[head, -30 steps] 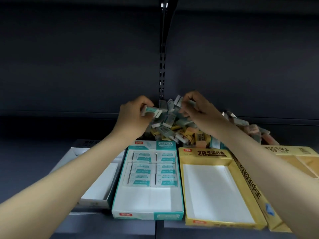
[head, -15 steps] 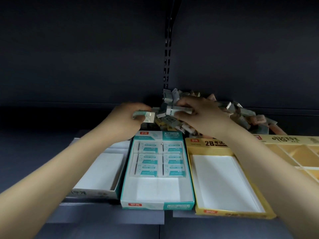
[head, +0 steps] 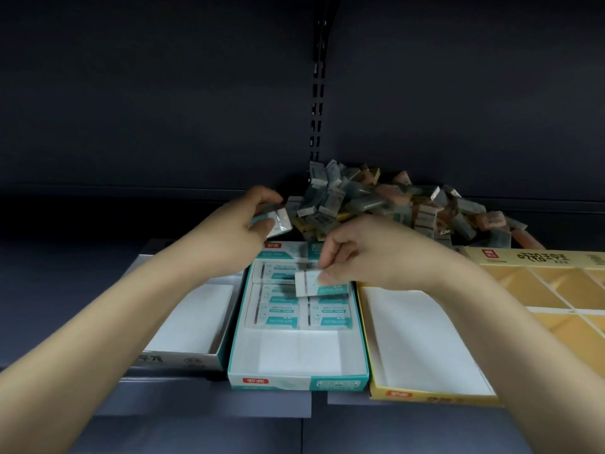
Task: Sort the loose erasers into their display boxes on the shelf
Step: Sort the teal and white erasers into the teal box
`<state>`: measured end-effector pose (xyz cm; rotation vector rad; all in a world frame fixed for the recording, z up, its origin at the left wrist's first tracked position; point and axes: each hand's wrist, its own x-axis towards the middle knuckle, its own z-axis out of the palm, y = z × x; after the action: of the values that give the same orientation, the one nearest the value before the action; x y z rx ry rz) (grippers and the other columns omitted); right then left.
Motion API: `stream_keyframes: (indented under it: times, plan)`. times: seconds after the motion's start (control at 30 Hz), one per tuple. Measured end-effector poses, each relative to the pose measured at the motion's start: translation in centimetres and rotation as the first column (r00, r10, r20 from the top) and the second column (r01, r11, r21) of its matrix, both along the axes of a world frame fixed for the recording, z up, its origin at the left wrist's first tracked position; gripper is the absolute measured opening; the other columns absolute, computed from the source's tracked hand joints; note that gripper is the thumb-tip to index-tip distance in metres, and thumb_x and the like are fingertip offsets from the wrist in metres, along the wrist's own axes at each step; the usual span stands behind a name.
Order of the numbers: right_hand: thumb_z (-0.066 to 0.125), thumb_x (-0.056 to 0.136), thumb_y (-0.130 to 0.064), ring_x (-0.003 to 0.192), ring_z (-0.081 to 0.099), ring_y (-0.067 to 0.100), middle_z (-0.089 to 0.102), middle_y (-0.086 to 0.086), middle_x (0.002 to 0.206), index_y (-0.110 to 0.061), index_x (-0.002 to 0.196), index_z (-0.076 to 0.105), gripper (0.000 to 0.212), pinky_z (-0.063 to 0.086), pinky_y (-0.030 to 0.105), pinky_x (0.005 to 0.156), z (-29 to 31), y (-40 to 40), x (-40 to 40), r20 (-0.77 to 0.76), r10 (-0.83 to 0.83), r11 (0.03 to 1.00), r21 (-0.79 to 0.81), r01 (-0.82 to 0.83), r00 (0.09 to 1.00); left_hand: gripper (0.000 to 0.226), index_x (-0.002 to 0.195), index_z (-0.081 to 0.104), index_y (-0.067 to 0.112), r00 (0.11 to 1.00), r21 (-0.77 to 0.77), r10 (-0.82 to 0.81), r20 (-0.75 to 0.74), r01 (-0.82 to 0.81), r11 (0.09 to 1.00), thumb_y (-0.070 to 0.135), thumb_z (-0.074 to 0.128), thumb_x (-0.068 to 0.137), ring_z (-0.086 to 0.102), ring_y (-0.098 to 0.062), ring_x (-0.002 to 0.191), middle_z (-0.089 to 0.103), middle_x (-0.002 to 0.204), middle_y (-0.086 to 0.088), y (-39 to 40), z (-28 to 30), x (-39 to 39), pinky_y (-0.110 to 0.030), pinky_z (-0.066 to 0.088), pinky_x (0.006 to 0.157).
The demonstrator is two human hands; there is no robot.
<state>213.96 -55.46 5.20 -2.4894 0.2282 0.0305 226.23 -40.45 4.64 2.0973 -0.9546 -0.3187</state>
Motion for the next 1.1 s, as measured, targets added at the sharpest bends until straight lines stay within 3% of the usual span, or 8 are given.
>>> stream_keyframes:
  times: [0.1,0.17,0.37,0.57,0.67,0.9,1.0,1.1]
  plan:
    - [0.072,0.08,-0.021,0.08,0.066,0.004,0.07,-0.012,0.083,-0.028,0.071,0.063,0.014,0.056,0.028,0.076,-0.5,0.5,0.2,-0.029,-0.004,0.998,-0.064,0.002,1.0,0.051,0.139,0.031,0.043,0.998,0.036,-0.066,0.008,0.066,0.997,0.014,0.038,0.099,0.036,-0.005,0.128,0.038,0.14,0.017,0.2,0.2,-0.3,-0.016,0.028,0.102]
    - [0.071,0.081,-0.024,0.081,0.064,0.003,0.067,-0.014,0.084,-0.027,0.072,0.064,0.012,0.055,0.026,0.075,-0.5,0.7,0.2,-0.03,-0.018,0.994,-0.105,0.015,0.999,0.046,0.132,0.041,0.045,0.997,0.019,-0.071,-0.015,0.072,0.997,0.013,0.036,0.1,0.039,-0.006,0.126,0.04,0.142,0.014,0.4,0.5,-0.4,-0.01,0.032,0.09]
    - [0.069,0.082,-0.026,0.08,0.059,0.006,0.061,-0.015,0.075,-0.027,0.072,0.063,0.011,0.051,0.024,0.072,-0.4,1.0,0.3,-0.035,-0.063,0.966,-0.252,0.053,0.997,0.025,0.091,0.056,0.034,0.991,-0.122,0.012,-0.136,-0.029,0.992,0.01,0.05,0.094,0.058,-0.013,0.086,0.061,0.089,0.005,1.0,0.8,-1.0,-0.026,0.048,0.077]
    - [0.07,0.081,-0.03,0.078,0.06,0.007,0.064,-0.012,0.082,-0.028,0.079,0.066,0.004,0.053,0.028,0.071,-0.6,1.3,0.3,-0.029,-0.061,0.969,-0.243,0.052,0.998,0.01,0.089,0.059,0.016,0.964,-0.086,0.102,-0.245,-0.127,0.988,0.012,0.066,0.084,0.064,0.0,0.062,0.069,0.078,-0.001,1.7,0.5,-1.3,-0.009,0.045,0.054]
    - [0.071,0.079,-0.037,0.082,0.058,0.008,0.059,-0.014,0.084,-0.029,0.087,0.065,0.013,0.049,0.025,0.069,-0.8,1.5,0.3,-0.051,-0.043,0.963,-0.269,0.028,0.998,0.011,0.085,0.057,0.01,0.957,-0.024,0.12,-0.266,-0.131,0.991,0.008,0.067,0.082,0.063,-0.001,0.053,0.069,0.072,-0.004,1.9,-0.2,-1.7,-0.014,0.05,0.052]
    - [0.074,0.075,-0.037,0.094,0.052,0.009,0.054,-0.011,0.1,-0.031,0.101,0.058,0.031,0.046,0.027,0.075,-0.7,1.5,-0.1,-0.116,-0.002,0.947,-0.319,-0.036,0.993,0.022,0.098,0.065,0.033,0.996,0.042,0.085,0.024,-0.086,0.995,0.015,0.06,0.086,0.067,-0.015,0.075,0.064,0.08,-0.002,1.9,-1.5,-2.4,-0.029,0.056,0.076]
    - [0.073,0.077,-0.035,0.09,0.052,0.009,0.056,-0.01,0.099,-0.032,0.094,0.056,0.024,0.044,0.025,0.071,-0.8,1.5,-0.3,-0.099,-0.004,0.948,-0.317,-0.028,0.995,0.014,0.091,0.062,0.036,0.988,0.078,0.063,0.142,-0.075,0.994,0.022,0.061,0.086,0.062,-0.011,0.072,0.062,0.079,0.002,1.9,-1.6,-2.5,-0.014,0.047,0.061]
    - [0.073,0.077,-0.034,0.088,0.052,0.008,0.056,-0.011,0.097,-0.032,0.091,0.056,0.023,0.045,0.024,0.071,-1.0,1.5,-0.4,-0.088,-0.013,0.956,-0.294,-0.013,0.996,0.01,0.088,0.059,0.03,0.979,0.093,0.052,0.197,-0.071,0.993,0.032,0.067,0.082,0.06,-0.013,0.067,0.064,0.074,0.0,2.2,-1.5,-2.6,-0.02,0.046,0.06]
